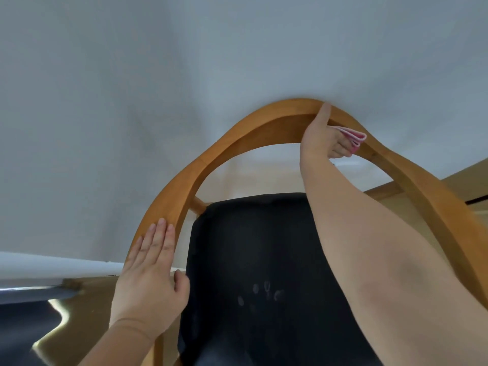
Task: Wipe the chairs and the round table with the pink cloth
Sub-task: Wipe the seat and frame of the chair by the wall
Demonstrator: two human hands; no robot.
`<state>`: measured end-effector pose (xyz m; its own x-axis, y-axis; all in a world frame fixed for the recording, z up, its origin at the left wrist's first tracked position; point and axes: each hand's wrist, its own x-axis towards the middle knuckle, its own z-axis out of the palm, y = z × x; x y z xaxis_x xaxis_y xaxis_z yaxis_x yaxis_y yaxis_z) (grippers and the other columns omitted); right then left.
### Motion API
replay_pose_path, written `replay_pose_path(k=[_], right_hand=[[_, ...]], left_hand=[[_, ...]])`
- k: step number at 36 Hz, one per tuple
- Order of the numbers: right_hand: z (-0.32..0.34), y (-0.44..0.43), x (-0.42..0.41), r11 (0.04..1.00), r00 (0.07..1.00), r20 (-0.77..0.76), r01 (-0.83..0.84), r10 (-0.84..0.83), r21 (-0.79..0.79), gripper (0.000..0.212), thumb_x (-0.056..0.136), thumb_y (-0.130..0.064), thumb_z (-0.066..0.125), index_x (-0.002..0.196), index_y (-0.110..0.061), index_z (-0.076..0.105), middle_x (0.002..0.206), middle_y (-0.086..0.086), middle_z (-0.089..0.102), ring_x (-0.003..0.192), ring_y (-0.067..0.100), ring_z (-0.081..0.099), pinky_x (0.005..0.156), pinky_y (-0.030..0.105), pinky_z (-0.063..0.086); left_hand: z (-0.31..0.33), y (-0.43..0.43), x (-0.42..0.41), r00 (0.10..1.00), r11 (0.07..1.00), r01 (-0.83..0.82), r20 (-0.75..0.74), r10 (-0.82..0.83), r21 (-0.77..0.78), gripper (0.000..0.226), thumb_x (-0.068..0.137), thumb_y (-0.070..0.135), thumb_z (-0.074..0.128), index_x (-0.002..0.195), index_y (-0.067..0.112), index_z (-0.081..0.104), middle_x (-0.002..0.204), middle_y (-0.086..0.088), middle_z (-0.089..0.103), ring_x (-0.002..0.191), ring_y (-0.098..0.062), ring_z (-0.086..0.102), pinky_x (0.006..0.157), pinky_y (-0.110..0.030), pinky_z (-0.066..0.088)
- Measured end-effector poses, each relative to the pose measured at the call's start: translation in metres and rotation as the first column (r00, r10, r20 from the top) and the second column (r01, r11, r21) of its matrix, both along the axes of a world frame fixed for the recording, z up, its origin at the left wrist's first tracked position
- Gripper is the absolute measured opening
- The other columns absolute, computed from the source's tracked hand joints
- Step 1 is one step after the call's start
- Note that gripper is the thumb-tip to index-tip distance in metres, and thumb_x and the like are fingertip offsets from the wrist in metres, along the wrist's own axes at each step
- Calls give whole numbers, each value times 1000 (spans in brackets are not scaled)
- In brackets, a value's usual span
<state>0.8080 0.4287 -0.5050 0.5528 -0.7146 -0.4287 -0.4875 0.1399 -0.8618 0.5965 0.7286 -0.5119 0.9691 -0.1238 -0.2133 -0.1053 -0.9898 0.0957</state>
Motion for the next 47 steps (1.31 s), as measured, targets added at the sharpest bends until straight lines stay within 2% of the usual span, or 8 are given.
replay_pose_path(k=[6, 12, 22, 26, 31, 35, 40, 47], right_hand=[[-3, 26, 17, 999, 999, 7, 44, -44, 8, 117, 89, -68, 44, 142, 14, -19, 154, 29, -24, 145, 38, -21, 120, 44, -8], [-4, 86, 13, 984, 982, 60, -176, 177, -21, 112, 93, -61, 45, 142, 11, -24, 154, 26, -27, 144, 35, -26, 116, 40, -15], [-21, 179, -39, 868, 850, 192, -496, 490, -18, 96, 99, -49, 44, 145, -9, -31, 156, 6, -34, 146, 20, -23, 120, 35, -3], [-28, 194, -57, 832, 813, 216, -554, 542, -3, 89, 101, -48, 39, 147, -10, -27, 157, 5, -31, 148, 17, -18, 108, 20, -1], [-29, 195, -64, 782, 767, 205, -623, 609, 8, 91, 99, -54, 37, 148, -12, -27, 157, 5, -31, 148, 19, -17, 112, 25, -1], [-13, 186, -40, 847, 839, 166, -530, 519, 32, 103, 95, -56, 46, 146, -2, -25, 158, 12, -28, 146, 23, -23, 121, 41, -7], [0, 128, 2, 944, 942, 60, -328, 330, -34, 108, 94, -59, 46, 144, 8, -23, 156, 22, -25, 145, 31, -24, 116, 37, -14], [0, 43, 19, 985, 994, -58, -102, 95, -138, 108, 94, -64, 39, 144, 14, -16, 157, 28, -16, 147, 38, -14, 118, 40, -7]], left_hand=[[-2, 0, 0, 999, 1000, 5, 35, -6, 22, 72, 84, 46, 14, 139, 23, -26, 150, 7, -26, 137, -7, -25, 112, -30, -14], [-2, 0, 0, 999, 1000, 8, 40, -7, -14, 71, 84, 45, 19, 143, 21, -13, 154, 4, -11, 142, -11, -9, 116, -33, -2], [-5, 2, -1, 999, 1000, 3, 36, -2, -19, 74, 82, 43, 23, 147, 18, -2, 156, 0, 0, 144, -12, -3, 117, -34, 5], [-4, 2, -1, 1000, 1000, 2, 31, -1, -29, 76, 81, 40, 29, 148, 18, 2, 157, 1, 1, 144, -11, -3, 118, -32, 3], [-4, 2, -2, 1000, 1000, 4, 27, -4, -29, 77, 80, 38, 34, 148, 16, 5, 156, 0, 4, 144, -12, 2, 117, -29, -3], [-5, 3, -4, 999, 999, -2, 42, 5, -55, 75, 82, 41, 28, 148, 21, 1, 157, 3, 0, 144, -9, -2, 118, -31, 0], [-8, 5, -3, 998, 998, 11, 64, -6, -64, 73, 83, 42, 23, 146, 24, -9, 155, 7, -9, 143, -9, -8, 116, -31, -2], [-10, 5, -3, 997, 999, 20, 81, -16, -49, 73, 84, 45, 18, 140, 26, -25, 154, 6, -17, 142, -9, -14, 115, -31, -8]])
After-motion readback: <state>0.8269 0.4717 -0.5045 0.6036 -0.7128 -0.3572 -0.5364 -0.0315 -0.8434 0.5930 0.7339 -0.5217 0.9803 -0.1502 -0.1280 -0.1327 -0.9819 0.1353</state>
